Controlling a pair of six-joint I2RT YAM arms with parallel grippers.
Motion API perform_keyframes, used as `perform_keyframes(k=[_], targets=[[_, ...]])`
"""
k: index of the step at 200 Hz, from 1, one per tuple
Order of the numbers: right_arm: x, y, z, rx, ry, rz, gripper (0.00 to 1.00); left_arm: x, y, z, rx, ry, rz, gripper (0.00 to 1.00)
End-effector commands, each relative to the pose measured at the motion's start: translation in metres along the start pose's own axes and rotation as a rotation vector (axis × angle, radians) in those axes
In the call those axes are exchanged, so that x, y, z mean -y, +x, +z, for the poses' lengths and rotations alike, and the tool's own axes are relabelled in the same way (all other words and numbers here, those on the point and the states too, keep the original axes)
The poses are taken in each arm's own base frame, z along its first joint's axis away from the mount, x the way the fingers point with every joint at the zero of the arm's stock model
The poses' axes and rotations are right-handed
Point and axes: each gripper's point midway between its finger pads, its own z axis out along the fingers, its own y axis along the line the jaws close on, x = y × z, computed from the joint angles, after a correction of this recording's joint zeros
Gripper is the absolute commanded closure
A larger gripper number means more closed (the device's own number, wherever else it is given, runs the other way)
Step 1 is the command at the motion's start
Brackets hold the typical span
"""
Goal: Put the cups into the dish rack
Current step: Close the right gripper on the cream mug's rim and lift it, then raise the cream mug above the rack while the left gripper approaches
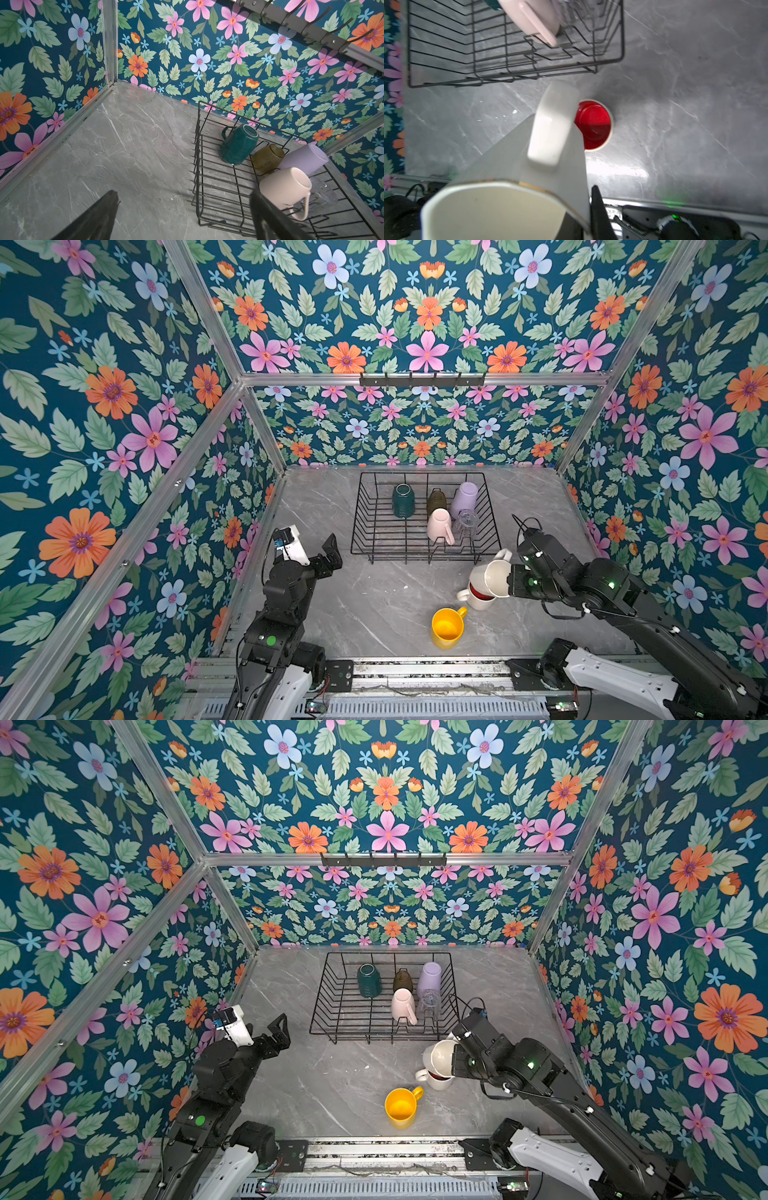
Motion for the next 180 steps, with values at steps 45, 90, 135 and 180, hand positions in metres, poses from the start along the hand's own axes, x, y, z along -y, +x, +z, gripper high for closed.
perform_keyframes(k=[45,90,135,180], targets=[[-0.096,-0.076,0.005,0.149,-0.456,-0.033,1.0,0.057,-0.007,0.004,-0.014,0.299,-0.002,0.0],[-0.124,-0.102,0.007,0.151,-0.663,-0.034,1.0,0.12,-0.012,-0.015,-0.019,0.681,0.023,0.0],[-0.146,-0.117,0.005,0.131,-0.829,-0.063,1.0,0.164,-0.018,-0.046,-0.003,1.021,0.048,0.0],[-0.164,-0.127,-0.01,0.13,-0.985,-0.099,1.0,0.182,-0.02,-0.064,-0.013,1.212,0.023,0.0]])
